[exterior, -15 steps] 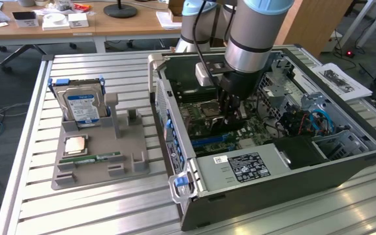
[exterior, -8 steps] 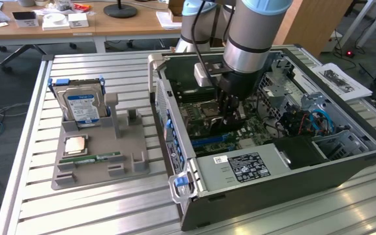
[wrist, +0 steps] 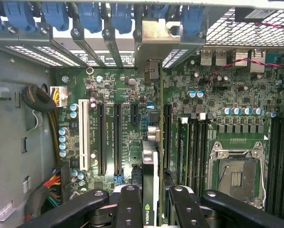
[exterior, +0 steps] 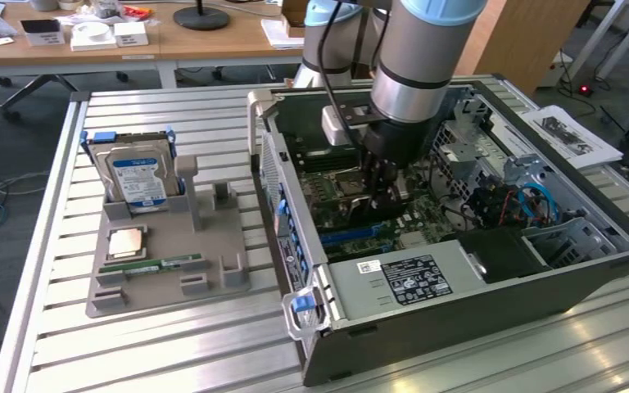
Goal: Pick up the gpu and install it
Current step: 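Insert the gpu into the slot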
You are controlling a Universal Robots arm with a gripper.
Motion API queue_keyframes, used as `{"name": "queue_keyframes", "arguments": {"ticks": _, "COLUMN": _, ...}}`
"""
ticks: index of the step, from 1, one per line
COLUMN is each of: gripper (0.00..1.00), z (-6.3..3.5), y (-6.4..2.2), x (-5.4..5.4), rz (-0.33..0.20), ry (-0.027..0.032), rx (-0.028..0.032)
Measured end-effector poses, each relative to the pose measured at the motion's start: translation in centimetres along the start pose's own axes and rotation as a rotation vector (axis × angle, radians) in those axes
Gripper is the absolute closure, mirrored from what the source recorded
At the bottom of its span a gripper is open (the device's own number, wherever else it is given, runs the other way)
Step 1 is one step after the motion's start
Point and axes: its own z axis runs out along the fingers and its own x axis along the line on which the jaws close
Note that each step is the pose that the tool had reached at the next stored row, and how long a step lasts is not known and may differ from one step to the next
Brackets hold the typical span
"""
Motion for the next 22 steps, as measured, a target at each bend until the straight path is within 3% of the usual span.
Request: {"name": "queue_keyframes", "arguments": {"ticks": 22, "gripper": 0.73, "z": 0.20, "y": 0.59, "x": 0.02, "rz": 0.000, "ry": 0.0000, "rx": 0.0000}}
